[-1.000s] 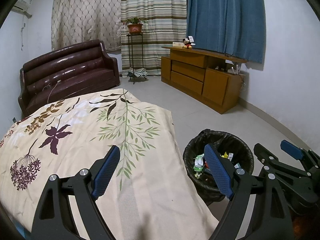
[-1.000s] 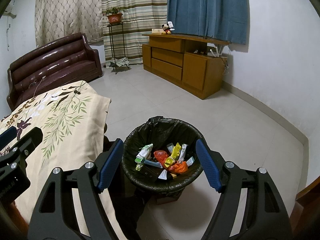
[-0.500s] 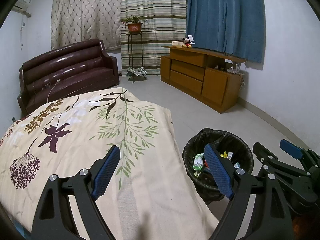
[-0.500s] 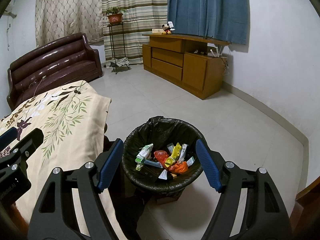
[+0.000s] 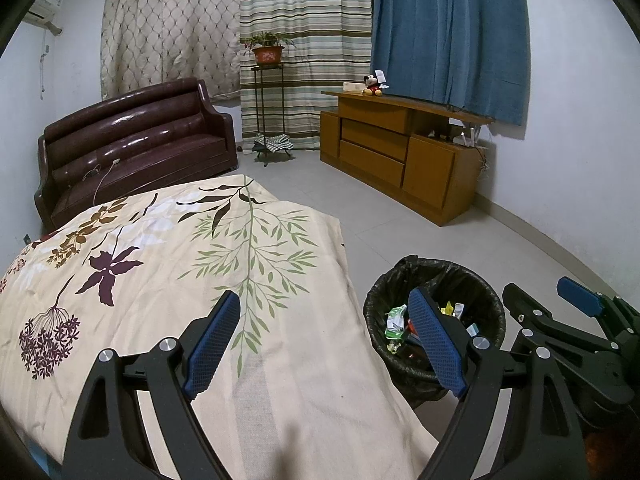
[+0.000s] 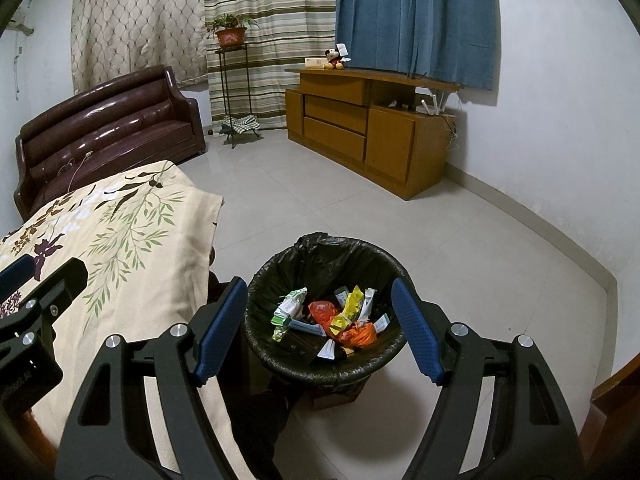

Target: Collect trash

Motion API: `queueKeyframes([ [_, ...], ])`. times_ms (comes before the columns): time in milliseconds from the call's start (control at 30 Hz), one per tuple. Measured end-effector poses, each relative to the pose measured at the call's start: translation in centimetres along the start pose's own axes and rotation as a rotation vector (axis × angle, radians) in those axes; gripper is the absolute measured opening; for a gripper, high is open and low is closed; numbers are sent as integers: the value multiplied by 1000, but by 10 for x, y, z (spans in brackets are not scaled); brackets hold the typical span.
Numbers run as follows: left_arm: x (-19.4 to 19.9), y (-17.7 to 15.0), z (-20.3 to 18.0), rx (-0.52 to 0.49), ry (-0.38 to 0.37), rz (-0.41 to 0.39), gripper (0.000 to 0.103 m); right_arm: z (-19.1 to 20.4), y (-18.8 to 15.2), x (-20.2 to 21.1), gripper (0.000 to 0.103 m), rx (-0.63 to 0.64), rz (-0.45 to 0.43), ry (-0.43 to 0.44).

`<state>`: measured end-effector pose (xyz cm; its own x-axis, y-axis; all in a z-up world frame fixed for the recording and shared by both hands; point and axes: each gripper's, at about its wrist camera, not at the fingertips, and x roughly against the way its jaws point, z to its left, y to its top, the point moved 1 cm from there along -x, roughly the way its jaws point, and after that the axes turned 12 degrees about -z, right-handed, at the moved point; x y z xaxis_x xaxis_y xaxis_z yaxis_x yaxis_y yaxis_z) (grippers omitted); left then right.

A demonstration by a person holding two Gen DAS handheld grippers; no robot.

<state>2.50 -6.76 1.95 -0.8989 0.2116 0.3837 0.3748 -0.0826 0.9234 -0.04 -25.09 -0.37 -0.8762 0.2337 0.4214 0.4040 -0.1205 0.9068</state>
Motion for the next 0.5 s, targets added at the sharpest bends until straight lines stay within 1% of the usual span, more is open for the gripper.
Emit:
queueKeyframes([
  [500, 0, -1, -4, 2, -2, -9, 83, 1, -1, 0, 73, 1, 0, -1],
])
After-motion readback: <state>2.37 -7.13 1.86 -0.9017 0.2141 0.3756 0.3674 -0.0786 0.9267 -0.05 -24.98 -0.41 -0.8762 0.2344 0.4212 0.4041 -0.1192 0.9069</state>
